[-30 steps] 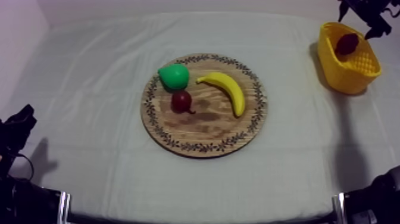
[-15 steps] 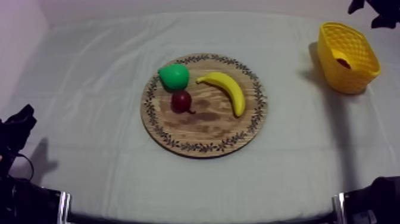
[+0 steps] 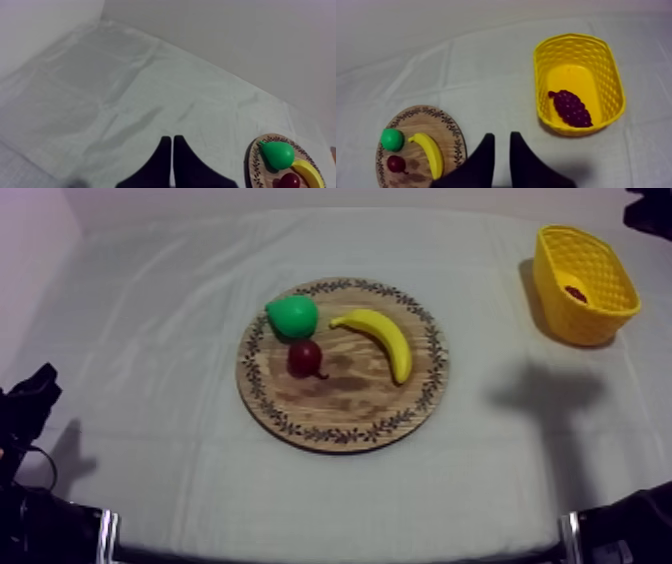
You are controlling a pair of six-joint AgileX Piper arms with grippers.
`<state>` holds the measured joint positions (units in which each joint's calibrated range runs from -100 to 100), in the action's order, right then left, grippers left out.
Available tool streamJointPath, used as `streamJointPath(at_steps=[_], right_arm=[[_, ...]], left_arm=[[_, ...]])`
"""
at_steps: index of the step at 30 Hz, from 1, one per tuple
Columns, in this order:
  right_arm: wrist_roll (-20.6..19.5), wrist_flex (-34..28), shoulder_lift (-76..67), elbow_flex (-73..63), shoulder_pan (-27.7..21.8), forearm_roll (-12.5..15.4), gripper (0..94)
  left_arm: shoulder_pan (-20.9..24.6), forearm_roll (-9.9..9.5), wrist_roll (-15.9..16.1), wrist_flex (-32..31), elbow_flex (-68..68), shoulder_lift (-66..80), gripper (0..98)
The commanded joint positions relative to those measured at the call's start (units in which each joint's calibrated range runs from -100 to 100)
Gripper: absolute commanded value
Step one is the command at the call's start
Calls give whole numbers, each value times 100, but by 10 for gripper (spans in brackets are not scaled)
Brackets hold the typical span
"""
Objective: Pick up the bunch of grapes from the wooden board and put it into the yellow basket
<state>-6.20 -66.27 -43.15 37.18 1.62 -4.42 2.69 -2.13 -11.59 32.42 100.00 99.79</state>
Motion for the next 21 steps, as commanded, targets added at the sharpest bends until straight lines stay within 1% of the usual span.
streamJointPath(at_steps=[1,4,7,14,21], right_arm=[[-103,401,-1221,951,183,-126,92],[-277,832,-1975,1815,338,-327,82],[-298,1199,-2747,2613,356,-375,69],[-11,1988,-4245,4231,127,-107,36],[447,2370,-5019,5354,-28,265,10]], left_arm=[[3,1,1,-1,0,-5,1],[3,1,1,-1,0,-5,1],[3,1,0,-1,0,-5,1],[3,1,-1,-1,0,-5,1],[3,1,-1,-1,0,-5,1]])
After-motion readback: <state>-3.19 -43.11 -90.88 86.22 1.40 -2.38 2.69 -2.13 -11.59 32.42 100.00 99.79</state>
